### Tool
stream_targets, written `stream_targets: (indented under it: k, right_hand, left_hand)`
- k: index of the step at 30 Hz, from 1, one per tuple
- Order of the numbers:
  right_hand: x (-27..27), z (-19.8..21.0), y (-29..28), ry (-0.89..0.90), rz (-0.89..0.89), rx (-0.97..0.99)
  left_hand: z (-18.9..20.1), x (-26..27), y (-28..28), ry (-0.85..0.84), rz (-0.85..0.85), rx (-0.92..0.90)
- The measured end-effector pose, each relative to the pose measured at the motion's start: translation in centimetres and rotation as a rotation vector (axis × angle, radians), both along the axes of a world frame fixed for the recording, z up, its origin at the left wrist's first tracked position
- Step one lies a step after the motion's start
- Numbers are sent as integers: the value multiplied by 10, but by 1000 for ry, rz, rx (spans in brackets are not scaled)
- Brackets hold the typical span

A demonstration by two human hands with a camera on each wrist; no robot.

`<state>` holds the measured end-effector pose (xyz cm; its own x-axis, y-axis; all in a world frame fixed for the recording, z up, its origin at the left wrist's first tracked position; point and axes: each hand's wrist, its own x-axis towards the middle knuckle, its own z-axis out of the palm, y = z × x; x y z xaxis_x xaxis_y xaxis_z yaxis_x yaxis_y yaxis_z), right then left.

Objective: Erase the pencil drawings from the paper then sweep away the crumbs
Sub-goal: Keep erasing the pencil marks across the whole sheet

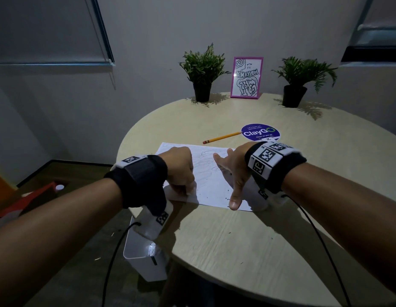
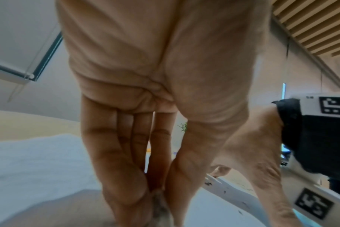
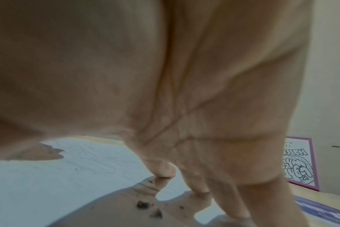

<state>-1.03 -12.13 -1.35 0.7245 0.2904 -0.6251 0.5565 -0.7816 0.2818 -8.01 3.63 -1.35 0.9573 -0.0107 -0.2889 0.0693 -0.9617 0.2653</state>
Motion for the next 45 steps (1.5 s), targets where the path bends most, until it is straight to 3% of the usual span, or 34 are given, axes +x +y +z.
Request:
stream_targets:
  k: [8,16,19,25,32,38,45]
  right_hand:
    - [4,-5,3,-24,6,-18]
    - [1,-2,0,-16,-20,1]
    - [-1,0,0,-13,-14,-3]
    - [-4,1,0,-24,4,-6]
    - [-2,1,-2,-1,-13,6]
    - [-6,4,1,-18,10,-14]
    - [-1,0,-1,-3,-4,-6]
  left_hand:
    - [-5,8,-28,-39,-81,-91]
    - [0,2,5,49,-43,82]
    - [4,4,1,-9,-46,157]
    - [-3,14,-25,-41,-80,-35]
    - [-1,7,12,57,23,-19]
    - [-3,16,-11,-77,-16,-26]
    - [-7,20,-3,-30,-10,50]
